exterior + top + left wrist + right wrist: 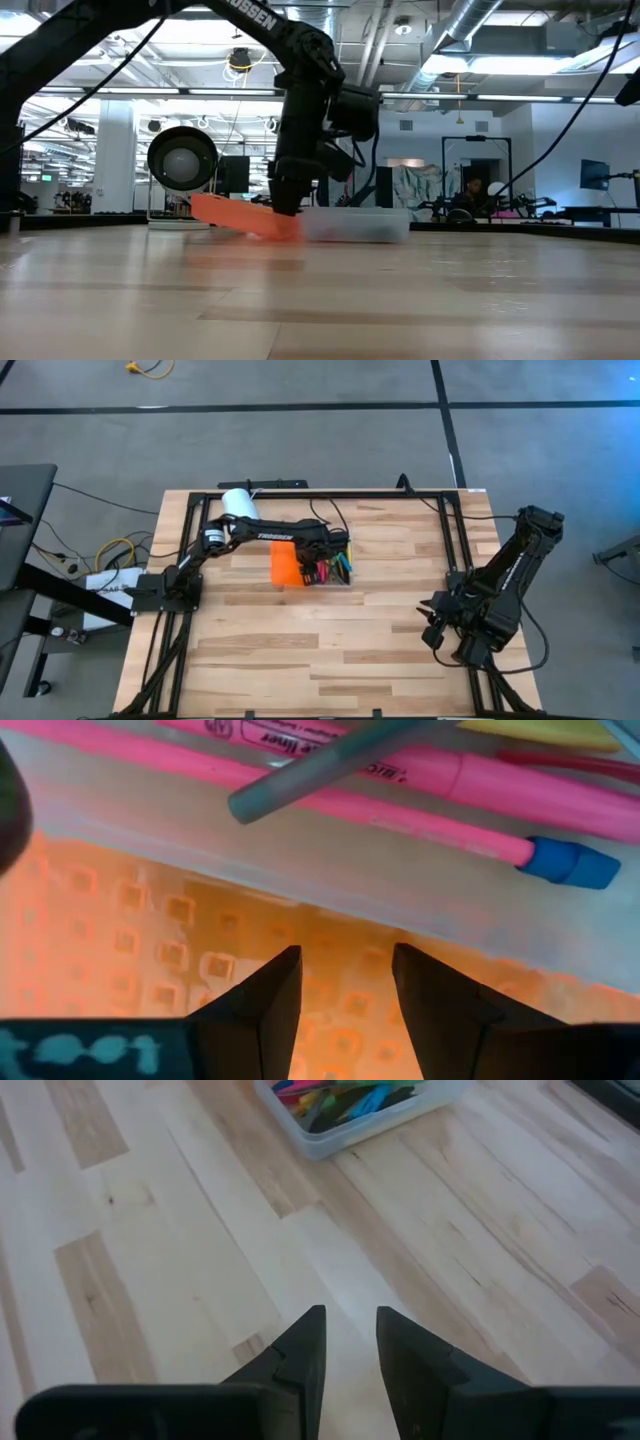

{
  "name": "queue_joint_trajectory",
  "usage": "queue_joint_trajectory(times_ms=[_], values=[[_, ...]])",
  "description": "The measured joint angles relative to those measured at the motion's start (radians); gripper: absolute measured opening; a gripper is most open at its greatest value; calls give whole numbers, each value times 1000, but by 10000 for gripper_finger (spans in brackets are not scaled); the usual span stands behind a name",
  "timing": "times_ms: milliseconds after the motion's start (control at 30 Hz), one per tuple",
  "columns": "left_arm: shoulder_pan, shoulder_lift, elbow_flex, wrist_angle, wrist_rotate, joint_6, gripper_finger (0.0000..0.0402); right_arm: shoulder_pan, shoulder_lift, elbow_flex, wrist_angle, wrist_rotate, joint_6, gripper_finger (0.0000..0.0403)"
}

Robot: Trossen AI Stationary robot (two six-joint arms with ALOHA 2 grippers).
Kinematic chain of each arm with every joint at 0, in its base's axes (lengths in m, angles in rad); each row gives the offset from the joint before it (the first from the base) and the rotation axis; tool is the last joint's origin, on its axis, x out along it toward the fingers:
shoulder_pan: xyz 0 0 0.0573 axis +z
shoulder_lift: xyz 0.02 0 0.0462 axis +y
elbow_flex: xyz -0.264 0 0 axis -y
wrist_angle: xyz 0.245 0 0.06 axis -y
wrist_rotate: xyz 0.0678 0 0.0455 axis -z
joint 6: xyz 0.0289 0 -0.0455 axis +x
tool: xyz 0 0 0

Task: Pick & place school supplies into a supply box
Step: Close the orange supply box

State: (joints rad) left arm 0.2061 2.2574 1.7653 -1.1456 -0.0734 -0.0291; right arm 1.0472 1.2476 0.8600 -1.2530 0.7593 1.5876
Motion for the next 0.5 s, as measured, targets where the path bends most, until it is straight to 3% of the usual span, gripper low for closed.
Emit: queue_joint_trajectory(times_ms=[500], values=[[-136, 1, 0, 15, 25, -31, 153, -9, 0, 0, -13, 1, -26, 86]])
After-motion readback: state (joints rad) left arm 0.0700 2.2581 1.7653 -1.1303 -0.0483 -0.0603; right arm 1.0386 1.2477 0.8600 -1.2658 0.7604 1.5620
